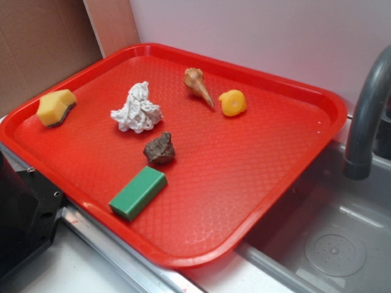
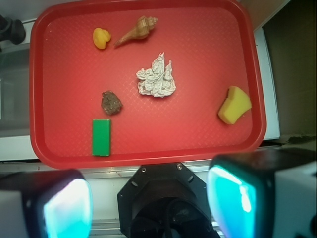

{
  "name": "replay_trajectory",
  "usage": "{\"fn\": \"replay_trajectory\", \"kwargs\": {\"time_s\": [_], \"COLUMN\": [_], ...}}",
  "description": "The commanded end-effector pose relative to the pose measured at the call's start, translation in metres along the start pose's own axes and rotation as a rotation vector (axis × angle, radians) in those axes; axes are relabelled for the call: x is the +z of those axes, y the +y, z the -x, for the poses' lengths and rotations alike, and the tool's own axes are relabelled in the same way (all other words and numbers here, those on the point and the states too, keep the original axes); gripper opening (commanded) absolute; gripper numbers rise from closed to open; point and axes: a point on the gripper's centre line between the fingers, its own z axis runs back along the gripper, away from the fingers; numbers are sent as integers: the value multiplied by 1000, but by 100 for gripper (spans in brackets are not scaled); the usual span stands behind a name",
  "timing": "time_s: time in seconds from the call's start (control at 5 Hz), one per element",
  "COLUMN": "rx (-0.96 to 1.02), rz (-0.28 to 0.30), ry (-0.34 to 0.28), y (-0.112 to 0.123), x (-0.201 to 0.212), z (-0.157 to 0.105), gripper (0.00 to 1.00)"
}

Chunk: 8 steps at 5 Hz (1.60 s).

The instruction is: Grab the green sponge.

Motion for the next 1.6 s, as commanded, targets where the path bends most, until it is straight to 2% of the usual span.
{"fn": "replay_trajectory", "kwargs": {"time_s": [0.0,0.2,0.4,0.6,0.8,1.0,1.2,1.4], "rx": [0,208,459,682,744,691,731,712], "rz": [0,-15,74,-2,-38,-100,-130,-135], "ry": [0,-9,-90,-136,-119,-101,-75,-22], "y": [0,51,100,122,149,154,164,173], "x": [0,-43,-71,-101,-133,-149,-159,-165], "z": [0,-12,-24,-33,-27,-38,-29,-18], "gripper": [100,100,100,100,100,100,100,100]}}
